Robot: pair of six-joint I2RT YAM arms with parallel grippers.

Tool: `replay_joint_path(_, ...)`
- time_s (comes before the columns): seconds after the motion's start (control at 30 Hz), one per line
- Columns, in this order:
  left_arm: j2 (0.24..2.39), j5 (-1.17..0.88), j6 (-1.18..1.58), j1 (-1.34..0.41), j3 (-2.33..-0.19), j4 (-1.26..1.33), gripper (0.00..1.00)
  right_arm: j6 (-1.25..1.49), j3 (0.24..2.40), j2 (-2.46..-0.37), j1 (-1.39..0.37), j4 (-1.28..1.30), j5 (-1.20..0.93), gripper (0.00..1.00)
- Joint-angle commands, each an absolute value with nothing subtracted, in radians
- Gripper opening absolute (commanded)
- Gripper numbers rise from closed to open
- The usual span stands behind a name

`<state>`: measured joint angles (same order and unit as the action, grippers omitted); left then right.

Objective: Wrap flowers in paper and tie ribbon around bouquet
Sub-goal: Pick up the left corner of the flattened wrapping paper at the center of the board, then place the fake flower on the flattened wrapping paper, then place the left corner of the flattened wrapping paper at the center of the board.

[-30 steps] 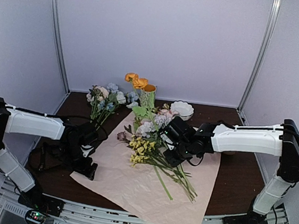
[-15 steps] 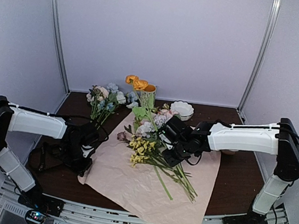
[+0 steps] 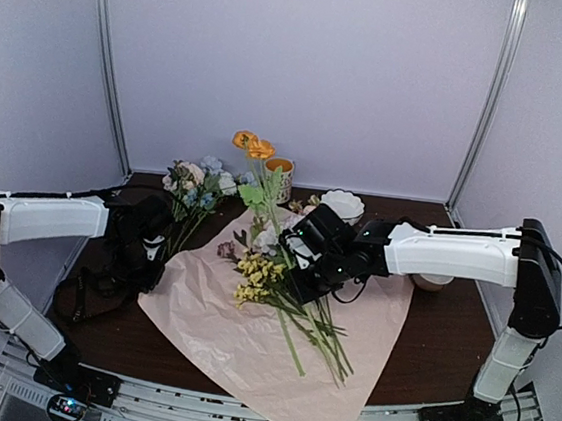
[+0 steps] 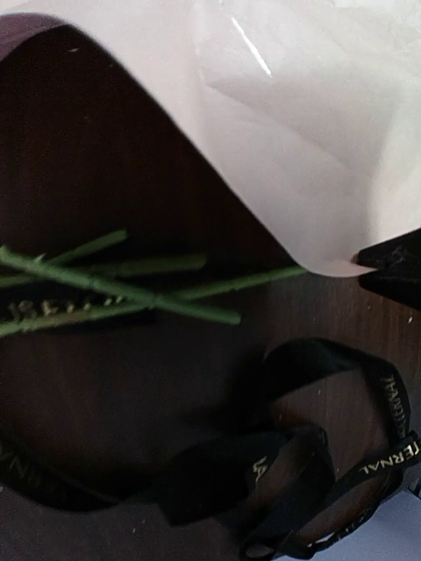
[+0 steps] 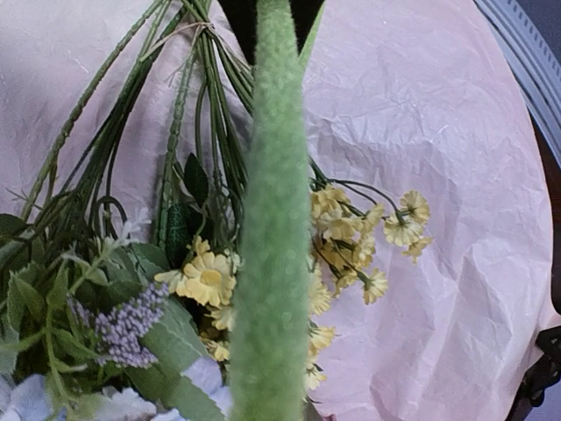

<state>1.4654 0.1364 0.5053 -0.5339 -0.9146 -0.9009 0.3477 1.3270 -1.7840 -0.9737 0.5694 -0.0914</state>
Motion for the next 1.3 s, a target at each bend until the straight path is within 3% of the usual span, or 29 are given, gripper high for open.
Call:
replay_joint_path(0.0, 1.445, 0.229, 0.44, -0.48, -0.957, -0.929, 0.0, 0.411, 1.421, -1.842, -0.983, 0.508, -0.161, 0.03)
replay_joint_path(0.27, 1.472, 0.219, 0.395, -0.447, -0.981, -0.892, 0.0, 0.488, 1.567, -1.971, -1.001, 0.464, -0.43, 0.04)
replay_joint_path(0.53, 1.488, 0.252, 0.365, -0.437, -0.978, -0.873, 0.0, 0.553, 1.633, -2.063, -1.0, 0.512, -0.353, 0.07)
replay_joint_path(0.67, 1.494, 0.263, 0.351, -0.413, -0.977, -0.863, 0.0, 0.549, 1.631, -2.051, -1.001, 0.535, -0.295, 0.27)
replay_joint_path(0.77, 1.499, 0.276, 0.336, -0.402, -0.982, -0.861, 0.0, 0.524, 1.631, -2.024, -1.001, 0.554, -0.267, 0.34)
replay_joint_path(1.27, 1.543, 0.308, 0.295, -0.372, -1.0, -0.841, 0.0, 0.359, 1.385, -1.783, -0.987, 0.717, -0.018, 0.38)
